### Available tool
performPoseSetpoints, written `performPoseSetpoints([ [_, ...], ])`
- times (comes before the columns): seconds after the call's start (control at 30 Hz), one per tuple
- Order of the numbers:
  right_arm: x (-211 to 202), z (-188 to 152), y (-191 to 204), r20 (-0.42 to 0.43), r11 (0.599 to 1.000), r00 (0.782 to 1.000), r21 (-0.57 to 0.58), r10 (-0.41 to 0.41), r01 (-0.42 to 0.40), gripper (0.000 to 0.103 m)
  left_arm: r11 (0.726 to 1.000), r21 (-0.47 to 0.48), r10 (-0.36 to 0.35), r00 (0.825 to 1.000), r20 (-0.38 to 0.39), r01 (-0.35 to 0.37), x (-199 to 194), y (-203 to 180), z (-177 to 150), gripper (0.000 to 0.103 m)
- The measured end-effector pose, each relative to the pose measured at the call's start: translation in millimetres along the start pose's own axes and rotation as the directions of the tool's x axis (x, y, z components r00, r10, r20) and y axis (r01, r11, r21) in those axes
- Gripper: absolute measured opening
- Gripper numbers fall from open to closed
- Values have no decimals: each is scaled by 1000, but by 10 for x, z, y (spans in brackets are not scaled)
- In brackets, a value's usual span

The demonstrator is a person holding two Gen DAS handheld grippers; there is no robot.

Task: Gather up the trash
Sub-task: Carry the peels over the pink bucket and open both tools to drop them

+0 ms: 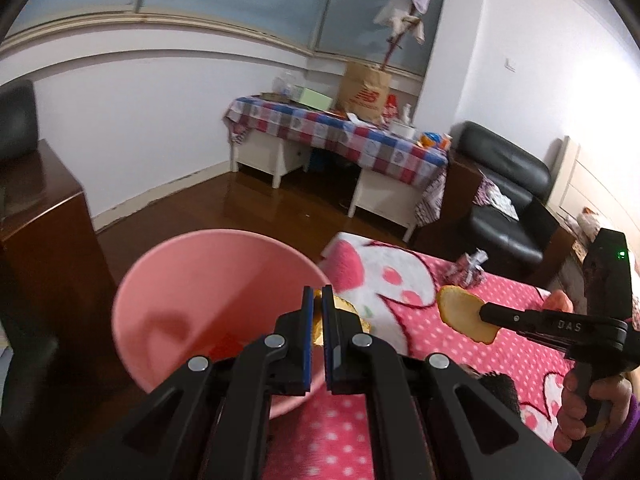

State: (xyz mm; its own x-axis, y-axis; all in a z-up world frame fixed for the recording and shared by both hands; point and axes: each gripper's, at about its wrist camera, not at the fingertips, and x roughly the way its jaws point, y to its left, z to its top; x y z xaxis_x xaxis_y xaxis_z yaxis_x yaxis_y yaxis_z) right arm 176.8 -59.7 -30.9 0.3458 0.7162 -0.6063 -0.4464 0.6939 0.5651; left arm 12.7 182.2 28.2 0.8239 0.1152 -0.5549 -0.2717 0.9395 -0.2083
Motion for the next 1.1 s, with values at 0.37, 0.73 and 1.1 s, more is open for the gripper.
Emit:
performPoseSetpoints([
  [0.37,463,-38,660,-89,992,995,-109,51,-60,6,993,-81,82,997,-2,-82,-120,565,-85,3],
  [0.73,801,-79,900,-161,986,986,-150,43,-68,6,987,-102,122,992,-43,-126,-19,779,-203,3],
  [1.1,1027,-133,1019,-197,980,980,-190,22,-60,6,984,-78,152,985,-80,-159,155,749,-288,3],
])
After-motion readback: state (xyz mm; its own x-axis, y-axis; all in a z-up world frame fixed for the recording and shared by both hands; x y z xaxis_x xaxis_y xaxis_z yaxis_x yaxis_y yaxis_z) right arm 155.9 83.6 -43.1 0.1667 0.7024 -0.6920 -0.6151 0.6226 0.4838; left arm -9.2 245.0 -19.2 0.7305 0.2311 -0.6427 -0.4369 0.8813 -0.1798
